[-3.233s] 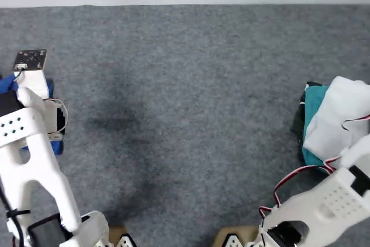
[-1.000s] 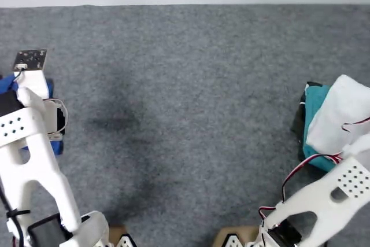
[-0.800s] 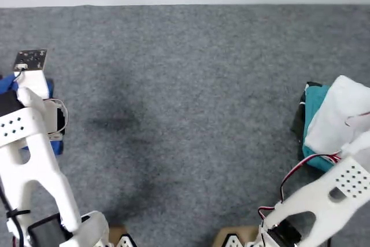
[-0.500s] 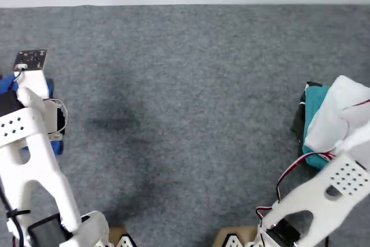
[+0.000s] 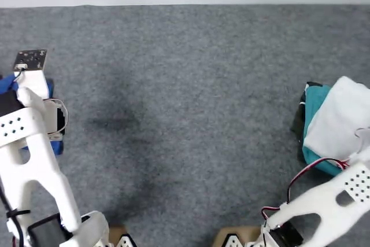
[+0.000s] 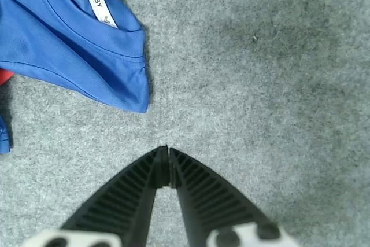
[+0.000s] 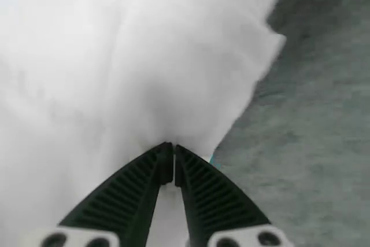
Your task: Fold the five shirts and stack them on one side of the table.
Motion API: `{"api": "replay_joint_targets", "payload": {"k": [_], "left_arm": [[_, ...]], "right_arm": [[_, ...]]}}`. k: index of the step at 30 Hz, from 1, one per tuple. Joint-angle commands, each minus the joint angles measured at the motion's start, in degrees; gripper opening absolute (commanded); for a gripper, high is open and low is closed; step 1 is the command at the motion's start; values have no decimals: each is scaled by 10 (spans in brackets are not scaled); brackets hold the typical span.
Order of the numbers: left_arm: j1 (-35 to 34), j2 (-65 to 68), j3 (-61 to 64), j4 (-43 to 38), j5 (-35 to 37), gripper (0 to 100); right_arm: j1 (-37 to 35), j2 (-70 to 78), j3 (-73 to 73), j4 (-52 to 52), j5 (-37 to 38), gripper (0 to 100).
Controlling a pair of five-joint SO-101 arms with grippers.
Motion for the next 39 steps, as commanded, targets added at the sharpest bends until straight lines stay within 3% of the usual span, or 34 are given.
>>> {"api": "replay_joint_targets", "payload": {"k": [1, 5, 10, 24, 32, 39], "left_arm": [[4, -25, -15, 9, -4, 5], [4, -25, -32, 9, -4, 5], [4, -25, -33, 9, -3, 5], [4, -25, -33, 7, -2, 5], [4, -25, -33, 7, -2, 5], [4, -25, -33, 7, -2, 5]], "right_arm": [[-17, -40, -109, 22, -17, 9], [-38, -69, -157, 23, -29, 10], [-60, -117, -115, 25, -29, 10], [-185, -419, 479, 19, -75, 10], [-211, -420, 724, -153, -111, 10], [-243, -484, 705, -124, -115, 9]]}}
